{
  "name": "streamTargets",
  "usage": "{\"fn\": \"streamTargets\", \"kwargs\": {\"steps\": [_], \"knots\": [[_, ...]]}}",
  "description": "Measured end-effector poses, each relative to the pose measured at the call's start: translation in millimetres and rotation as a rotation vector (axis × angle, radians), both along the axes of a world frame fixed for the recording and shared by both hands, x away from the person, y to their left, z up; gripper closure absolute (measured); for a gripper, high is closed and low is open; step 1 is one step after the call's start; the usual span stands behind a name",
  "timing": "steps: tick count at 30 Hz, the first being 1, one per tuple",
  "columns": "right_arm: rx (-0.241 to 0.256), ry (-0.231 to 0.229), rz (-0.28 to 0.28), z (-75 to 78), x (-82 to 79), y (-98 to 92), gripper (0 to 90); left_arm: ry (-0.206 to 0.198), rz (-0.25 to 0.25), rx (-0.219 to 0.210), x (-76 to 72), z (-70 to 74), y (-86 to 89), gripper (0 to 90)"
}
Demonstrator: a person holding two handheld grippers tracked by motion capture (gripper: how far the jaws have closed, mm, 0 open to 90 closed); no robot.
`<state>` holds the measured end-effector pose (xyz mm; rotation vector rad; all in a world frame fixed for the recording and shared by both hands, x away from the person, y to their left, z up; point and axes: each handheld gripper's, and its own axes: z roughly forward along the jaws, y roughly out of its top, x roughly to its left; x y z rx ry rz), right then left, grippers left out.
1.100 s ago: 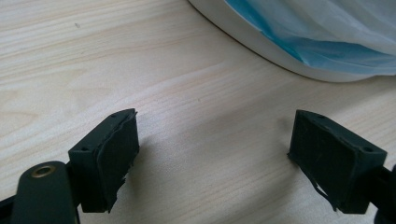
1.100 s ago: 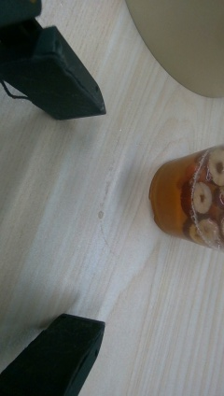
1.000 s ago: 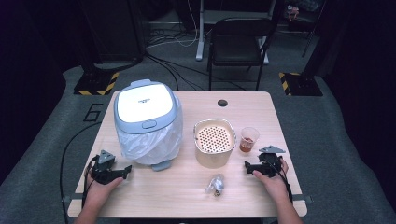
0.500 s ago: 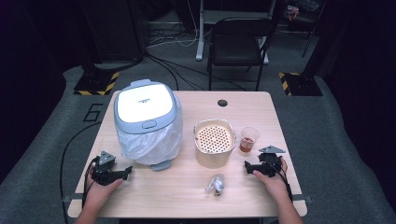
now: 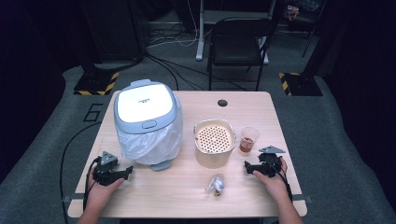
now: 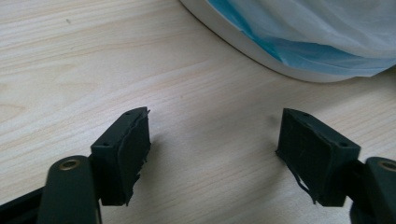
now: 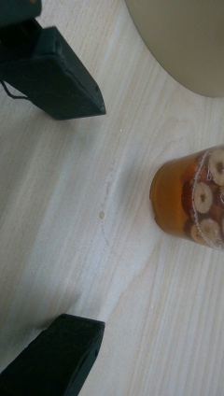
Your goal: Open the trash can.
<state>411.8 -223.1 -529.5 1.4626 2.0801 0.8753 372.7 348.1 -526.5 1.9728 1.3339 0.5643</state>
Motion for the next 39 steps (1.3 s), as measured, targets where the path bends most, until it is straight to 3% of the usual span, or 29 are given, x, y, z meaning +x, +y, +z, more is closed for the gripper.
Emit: {"fn": "streamTargets", "kwargs": {"steps": [3,4,5,6,8,13,20,22,27,33,34,39], "knots": [[0.0,0.0,0.0,0.0,0.0,0.0,0.0,0.009,-0.004,-0.018,-0.4,1.1,0.4,28.8],[0.0,0.0,0.0,0.0,0.0,0.0,0.0,0.015,-0.003,-0.063,-1.4,2.9,2.0,30.3],[0.0,0.0,0.0,0.0,0.0,0.0,0.0,0.015,-0.003,-0.063,-1.4,2.9,2.0,31.7],[0.0,0.0,0.0,0.0,0.0,0.0,0.0,0.041,-0.008,-0.086,-4.8,7.4,2.5,33.1],[-0.001,0.0,0.0,0.0,0.0,0.0,0.0,0.046,-0.011,-0.065,-9.0,12.8,0.4,34.1],[0.0,0.0,0.0,0.0,0.0,0.0,0.0,0.022,-0.043,-0.08,-21.9,32.1,-6.4,35.9],[0.0,0.0,0.0,0.0,0.0,0.0,0.0,0.019,-0.071,-0.096,-32.5,35.0,-23.5,35.7],[0.0,0.0,-0.001,0.0,0.0,0.0,0.0,0.009,-0.066,-0.088,-31.9,36.3,-28.3,35.0],[0.0,0.0,-0.001,0.0,0.0,0.0,0.0,-0.014,-0.054,-0.122,-26.1,39.5,-36.2,32.6],[0.0,0.0,0.0,0.0,0.0,0.0,0.0,-0.031,-0.042,-0.117,-20.2,41.2,-43.2,27.8],[0.002,0.001,0.001,0.0,-0.1,0.1,0.0,-0.041,-0.039,-0.135,-17.5,42.1,-47.0,27.8],[0.002,0.001,0.001,0.0,-0.1,0.1,0.0,-0.058,-0.043,-0.117,-11.5,44.7,-52.3,26.9]]}}
